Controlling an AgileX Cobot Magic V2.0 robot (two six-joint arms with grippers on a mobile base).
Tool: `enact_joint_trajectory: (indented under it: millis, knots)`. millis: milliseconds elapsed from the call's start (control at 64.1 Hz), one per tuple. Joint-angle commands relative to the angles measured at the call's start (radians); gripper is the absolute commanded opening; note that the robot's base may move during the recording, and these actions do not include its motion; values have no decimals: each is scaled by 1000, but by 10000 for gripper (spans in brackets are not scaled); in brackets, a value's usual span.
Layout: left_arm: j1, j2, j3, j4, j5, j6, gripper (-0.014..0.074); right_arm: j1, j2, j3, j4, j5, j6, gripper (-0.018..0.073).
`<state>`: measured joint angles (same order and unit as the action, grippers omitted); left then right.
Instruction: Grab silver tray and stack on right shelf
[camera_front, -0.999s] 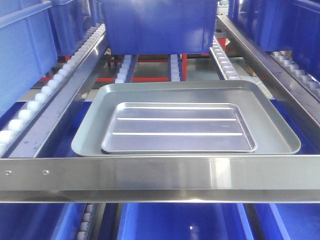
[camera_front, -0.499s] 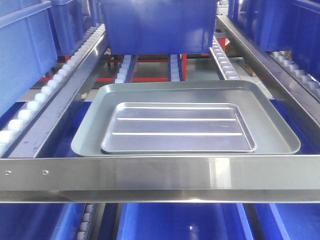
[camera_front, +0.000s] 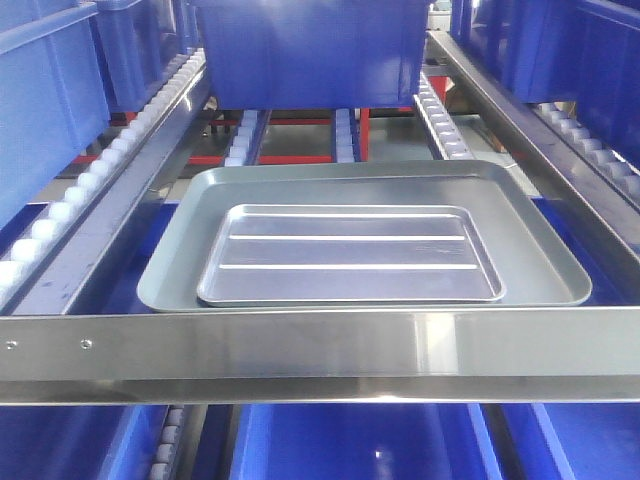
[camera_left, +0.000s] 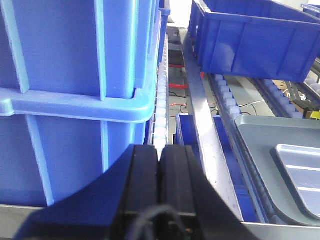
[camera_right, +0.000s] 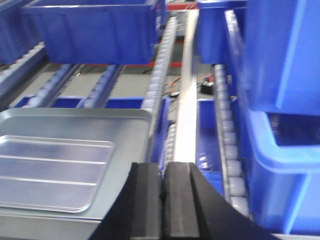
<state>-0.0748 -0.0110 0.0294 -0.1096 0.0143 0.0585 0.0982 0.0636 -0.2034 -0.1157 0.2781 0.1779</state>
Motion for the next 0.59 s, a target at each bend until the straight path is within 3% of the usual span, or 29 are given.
enact_joint_trajectory:
  millis: [0,218,577]
  knots:
    - [2,-14,19,-8,-94,1,-101,-54,-65,48,6,-140,-21,56]
    - [2,-14,19,-8,-94,1,-101,-165,-91,218,116,-293,-32,56]
    - [2,-14,19,-8,-94,1,-101,-172,-95,214,116,-278,-58,56]
